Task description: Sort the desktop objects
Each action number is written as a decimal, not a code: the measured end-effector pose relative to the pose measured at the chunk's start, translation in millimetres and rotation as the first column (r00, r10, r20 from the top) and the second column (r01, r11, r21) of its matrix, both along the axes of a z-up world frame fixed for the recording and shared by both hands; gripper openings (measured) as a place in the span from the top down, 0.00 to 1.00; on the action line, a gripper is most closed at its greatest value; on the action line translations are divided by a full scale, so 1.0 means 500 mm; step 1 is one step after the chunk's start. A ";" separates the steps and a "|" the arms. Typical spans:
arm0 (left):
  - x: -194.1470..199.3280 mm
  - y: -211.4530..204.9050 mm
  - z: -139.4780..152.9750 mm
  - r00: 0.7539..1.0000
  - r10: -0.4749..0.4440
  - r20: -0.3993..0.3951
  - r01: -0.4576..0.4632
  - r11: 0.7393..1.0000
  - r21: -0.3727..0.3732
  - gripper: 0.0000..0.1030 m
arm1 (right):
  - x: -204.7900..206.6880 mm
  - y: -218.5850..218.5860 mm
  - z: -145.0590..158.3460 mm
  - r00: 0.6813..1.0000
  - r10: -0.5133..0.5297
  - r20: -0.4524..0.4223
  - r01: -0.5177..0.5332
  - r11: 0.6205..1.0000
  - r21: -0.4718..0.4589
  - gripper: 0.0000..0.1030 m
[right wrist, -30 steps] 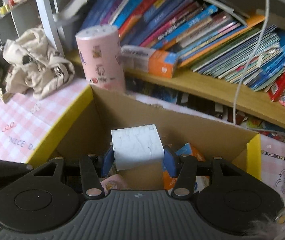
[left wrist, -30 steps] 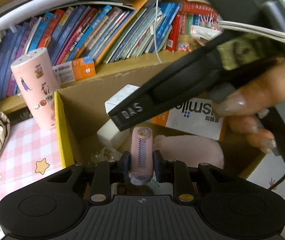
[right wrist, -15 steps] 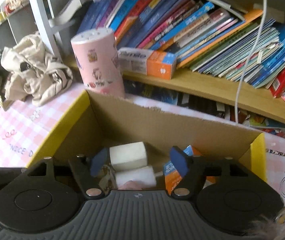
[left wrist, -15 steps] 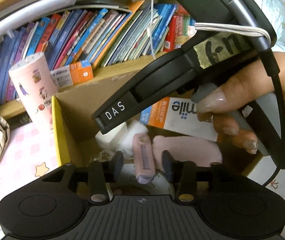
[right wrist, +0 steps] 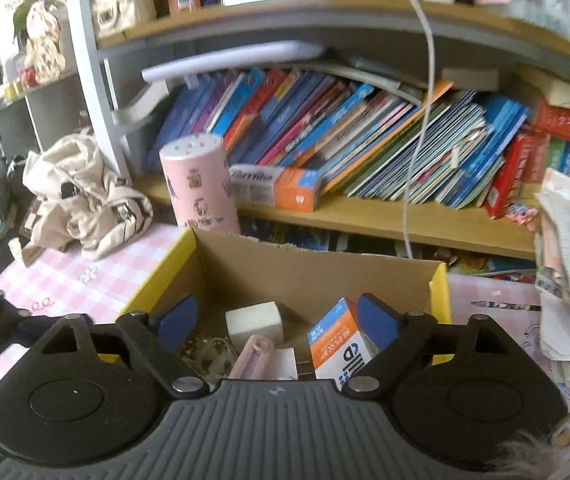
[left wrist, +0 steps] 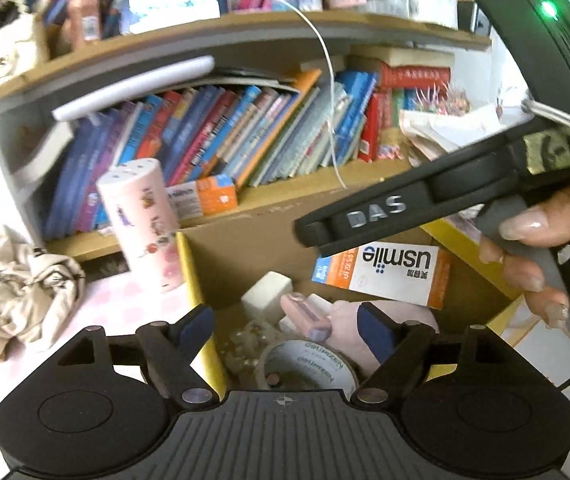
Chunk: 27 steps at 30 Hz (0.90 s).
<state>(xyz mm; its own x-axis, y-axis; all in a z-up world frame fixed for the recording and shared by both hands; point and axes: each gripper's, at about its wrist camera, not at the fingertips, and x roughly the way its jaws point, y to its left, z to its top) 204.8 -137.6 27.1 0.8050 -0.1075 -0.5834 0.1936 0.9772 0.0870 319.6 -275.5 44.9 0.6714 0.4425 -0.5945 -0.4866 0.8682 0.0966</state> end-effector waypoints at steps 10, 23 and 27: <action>-0.098 0.048 0.035 0.989 0.126 0.079 -0.122 0.991 -0.049 0.18 | -0.108 -0.033 0.037 0.996 -0.017 0.087 0.013 0.999 0.049 0.08; -0.219 0.113 0.039 0.974 0.192 0.124 -0.183 0.980 -0.078 0.07 | -0.259 -0.045 0.015 0.980 -0.175 0.091 0.172 0.984 0.040 0.02; -0.257 0.128 0.036 0.975 0.181 0.128 -0.173 0.982 -0.071 0.05 | -0.315 -0.034 -0.002 0.970 -0.227 0.087 0.225 0.974 0.026 0.00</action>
<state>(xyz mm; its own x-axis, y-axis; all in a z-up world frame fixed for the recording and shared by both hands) 76.5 -73.7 45.0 0.8846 0.0124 -0.4662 0.0078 0.9991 0.0413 162.0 -292.5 43.9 0.8049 0.2821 -0.5220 -0.2853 0.9554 0.0762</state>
